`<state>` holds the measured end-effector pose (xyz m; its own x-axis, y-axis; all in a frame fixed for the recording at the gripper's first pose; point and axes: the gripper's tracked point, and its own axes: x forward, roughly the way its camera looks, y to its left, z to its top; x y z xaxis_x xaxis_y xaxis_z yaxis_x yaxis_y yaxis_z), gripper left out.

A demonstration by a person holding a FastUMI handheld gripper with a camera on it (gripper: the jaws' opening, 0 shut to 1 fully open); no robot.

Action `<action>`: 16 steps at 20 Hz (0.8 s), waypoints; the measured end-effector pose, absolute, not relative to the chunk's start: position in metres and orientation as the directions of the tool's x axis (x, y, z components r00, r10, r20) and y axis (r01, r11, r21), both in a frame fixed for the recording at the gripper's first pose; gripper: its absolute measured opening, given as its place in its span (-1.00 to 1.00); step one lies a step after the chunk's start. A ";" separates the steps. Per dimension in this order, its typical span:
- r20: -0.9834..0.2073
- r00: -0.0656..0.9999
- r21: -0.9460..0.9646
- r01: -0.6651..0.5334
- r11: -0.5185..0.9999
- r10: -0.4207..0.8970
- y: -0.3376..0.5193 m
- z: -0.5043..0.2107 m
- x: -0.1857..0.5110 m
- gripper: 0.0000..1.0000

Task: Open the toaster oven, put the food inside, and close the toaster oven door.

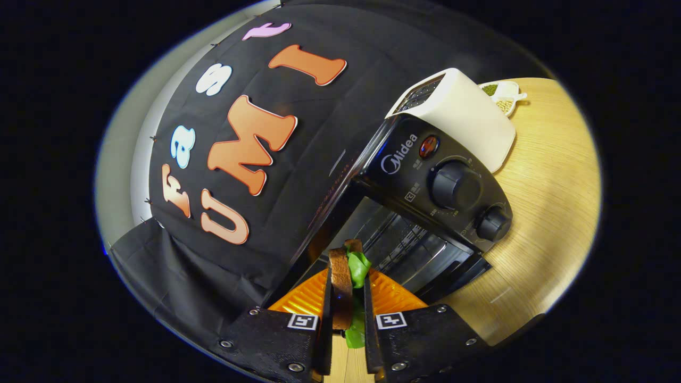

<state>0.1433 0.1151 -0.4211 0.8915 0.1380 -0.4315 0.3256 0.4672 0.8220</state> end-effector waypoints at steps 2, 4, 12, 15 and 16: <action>-0.416 0.904 0.820 0.325 0.471 0.100 0.115 -0.424 0.153 -0.49; -0.402 0.914 0.803 0.322 0.501 0.056 0.111 -0.429 0.162 -0.50; -0.466 0.882 0.598 0.373 0.709 -0.071 0.111 -0.448 0.170 -0.34; -0.492 0.861 0.392 0.350 0.851 -0.127 0.098 -0.447 0.159 0.15; -0.486 0.866 0.355 0.319 0.879 -0.119 0.098 -0.440 0.156 0.30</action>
